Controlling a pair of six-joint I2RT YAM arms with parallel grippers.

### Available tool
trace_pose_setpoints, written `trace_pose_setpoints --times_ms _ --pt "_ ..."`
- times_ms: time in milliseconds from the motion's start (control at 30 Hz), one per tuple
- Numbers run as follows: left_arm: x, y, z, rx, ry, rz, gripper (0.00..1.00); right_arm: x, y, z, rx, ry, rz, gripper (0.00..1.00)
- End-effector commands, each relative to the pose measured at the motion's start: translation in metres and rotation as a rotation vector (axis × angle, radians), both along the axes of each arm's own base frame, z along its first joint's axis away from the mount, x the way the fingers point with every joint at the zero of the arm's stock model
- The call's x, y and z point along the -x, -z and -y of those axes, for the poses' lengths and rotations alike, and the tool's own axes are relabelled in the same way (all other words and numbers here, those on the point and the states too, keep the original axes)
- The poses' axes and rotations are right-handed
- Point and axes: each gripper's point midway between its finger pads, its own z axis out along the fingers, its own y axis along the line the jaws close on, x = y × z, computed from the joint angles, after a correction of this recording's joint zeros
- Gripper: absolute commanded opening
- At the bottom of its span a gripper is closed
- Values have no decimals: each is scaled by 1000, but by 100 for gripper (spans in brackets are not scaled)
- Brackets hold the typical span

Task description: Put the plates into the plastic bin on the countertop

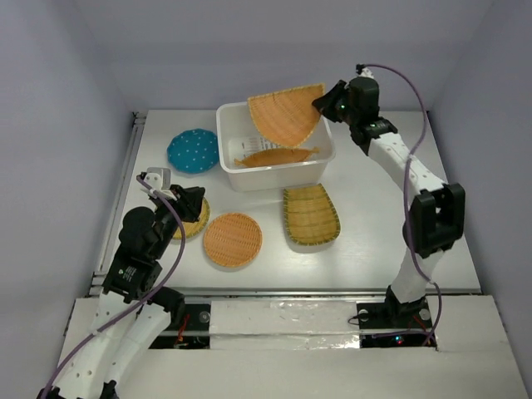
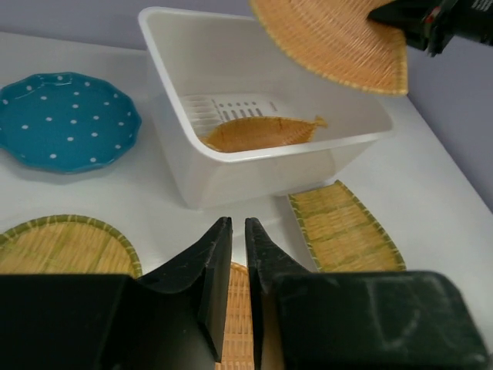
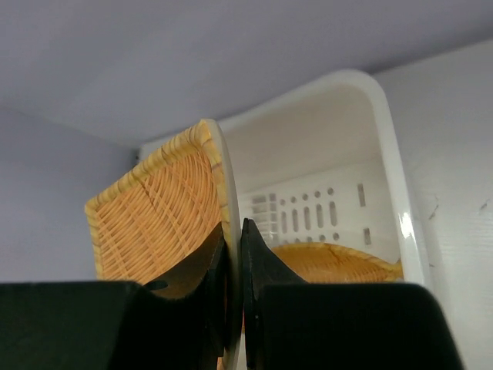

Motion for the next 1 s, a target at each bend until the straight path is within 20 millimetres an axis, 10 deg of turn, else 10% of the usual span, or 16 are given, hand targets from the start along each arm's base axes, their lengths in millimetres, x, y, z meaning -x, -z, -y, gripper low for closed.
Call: trace_pose_setpoints --times_ms 0,367,467,700,967 --pt "-6 -18 -8 22 -38 42 10 -12 -28 -18 -12 -31 73 0" --pt "-19 -11 -24 17 -109 18 13 -19 69 -60 15 -122 -69 0" --pt "-19 -11 -23 16 -103 15 17 -18 81 -59 17 -118 -86 15" --pt "-15 -15 -22 24 -88 32 24 -15 55 -56 26 -117 -44 65" --pt "-7 -23 -17 30 -60 64 27 10 -12 -37 66 -87 93 79"
